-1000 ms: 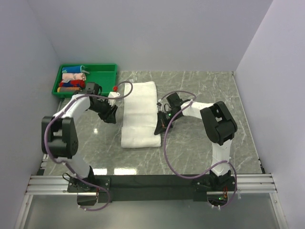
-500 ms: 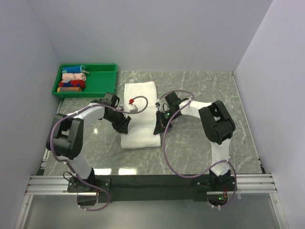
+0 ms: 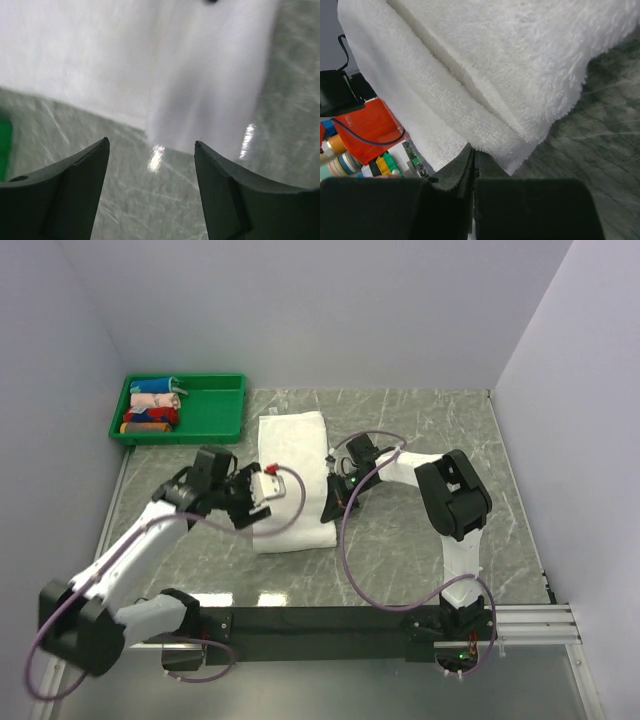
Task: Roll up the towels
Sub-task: Roll the towel
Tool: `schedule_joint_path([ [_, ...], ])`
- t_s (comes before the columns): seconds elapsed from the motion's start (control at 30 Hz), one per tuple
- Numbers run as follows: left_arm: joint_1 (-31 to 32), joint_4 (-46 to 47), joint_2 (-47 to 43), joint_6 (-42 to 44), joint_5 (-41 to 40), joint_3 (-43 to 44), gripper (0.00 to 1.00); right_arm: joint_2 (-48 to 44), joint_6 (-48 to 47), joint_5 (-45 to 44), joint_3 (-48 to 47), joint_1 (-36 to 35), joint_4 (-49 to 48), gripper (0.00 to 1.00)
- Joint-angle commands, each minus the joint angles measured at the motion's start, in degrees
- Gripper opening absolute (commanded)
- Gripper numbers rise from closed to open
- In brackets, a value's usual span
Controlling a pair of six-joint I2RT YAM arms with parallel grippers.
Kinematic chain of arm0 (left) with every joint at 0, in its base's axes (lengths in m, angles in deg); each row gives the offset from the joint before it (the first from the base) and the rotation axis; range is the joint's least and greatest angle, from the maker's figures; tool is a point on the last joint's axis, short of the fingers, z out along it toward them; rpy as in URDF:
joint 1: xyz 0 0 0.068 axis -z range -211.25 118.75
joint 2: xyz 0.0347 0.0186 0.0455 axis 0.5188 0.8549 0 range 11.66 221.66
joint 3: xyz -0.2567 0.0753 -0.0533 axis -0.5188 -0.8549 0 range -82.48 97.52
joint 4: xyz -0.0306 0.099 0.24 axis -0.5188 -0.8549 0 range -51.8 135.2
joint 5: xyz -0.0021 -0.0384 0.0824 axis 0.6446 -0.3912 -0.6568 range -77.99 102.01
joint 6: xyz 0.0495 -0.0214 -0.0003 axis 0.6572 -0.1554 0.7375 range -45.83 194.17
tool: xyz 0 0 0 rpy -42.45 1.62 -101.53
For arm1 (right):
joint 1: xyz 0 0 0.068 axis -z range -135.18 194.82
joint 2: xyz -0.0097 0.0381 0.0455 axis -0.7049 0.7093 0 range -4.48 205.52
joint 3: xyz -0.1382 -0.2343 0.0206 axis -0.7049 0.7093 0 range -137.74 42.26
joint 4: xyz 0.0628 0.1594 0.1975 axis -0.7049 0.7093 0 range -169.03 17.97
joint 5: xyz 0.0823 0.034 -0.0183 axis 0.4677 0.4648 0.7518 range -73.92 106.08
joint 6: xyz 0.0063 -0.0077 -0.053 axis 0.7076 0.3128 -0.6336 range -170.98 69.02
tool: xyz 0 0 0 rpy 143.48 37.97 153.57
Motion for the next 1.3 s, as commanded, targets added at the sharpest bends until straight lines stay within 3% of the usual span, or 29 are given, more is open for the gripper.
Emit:
schedule_joint_path([
  [0.0,7.18,-0.98,-6.52,3.07,-2.61,-5.88,0.77,1.07,-1.73,-9.83,2.01,-0.90,1.22,0.00],
  [0.17,22.63,12.11,-8.57,-1.94,-16.30,-14.34,0.80,0.72,-0.94,-13.17,1.83,-1.17,1.66,0.00],
  [0.27,28.53,18.43,-6.29,-5.01,-22.20,-17.25,0.80,1.24,-0.67,-12.22,1.48,-1.08,1.92,0.00],
  [0.47,32.59,28.64,1.35,-5.90,-27.47,-20.59,0.76,1.60,-1.37,-9.57,2.36,-1.17,0.96,0.00],
  [0.7,33.12,31.90,7.42,-4.06,-29.69,-22.87,0.70,2.12,-1.90,-7.55,1.92,-1.08,1.31,0.00],
  [0.8,33.12,29.72,8.82,-4.49,-27.68,-22.00,0.58,1.95,-2.43,-7.20,1.83,-1.17,1.75,0.00],
  [0.83,32.95,28.05,9.18,-4.93,-26.54,-21.39,0.47,1.69,-2.60,-7.02,1.83,-1.17,1.66,0.00],
  [0.9,32.51,21.56,9.79,-5.02,-22.33,-18.76,0.36,-0.50,-2.69,-7.02,2.79,-0.82,0.79,0.00],
  [0.93,32.07,19.10,9.97,-4.94,-20.31,-17.61,0.23,-1.99,-2.61,-7.20,3.49,-0.64,0.26,0.04],
  [0.97,30.41,13.50,10.06,-5.28,-15.76,-16.30,0.19,-5.92,-2.61,-7.81,5.42,-0.38,-1.14,0.10],
  [1.03,26.99,8.90,11.37,-5.55,-11.26,-12.17,0.12,-11.90,-2.69,-7.81,8.49,1.20,-2.38,0.45],
  [1.1,24.78,2.30,13.57,-4.94,-5.01,-8.56,0.08,-15.52,-4.27,-8.86,10.00,2.69,-2.21,0.67],
  [1.2,20.39,-4.45,18.04,-3.27,1.39,-4.26,0.03,-22.90,-10.14,-10.88,11.94,5.33,-1.77,0.74],
  [1.27,17.57,-8.15,22.69,-3.18,3.26,-0.32,0.01,-30.10,-18.92,-14.56,13.34,5.78,-1.85,0.80],
])
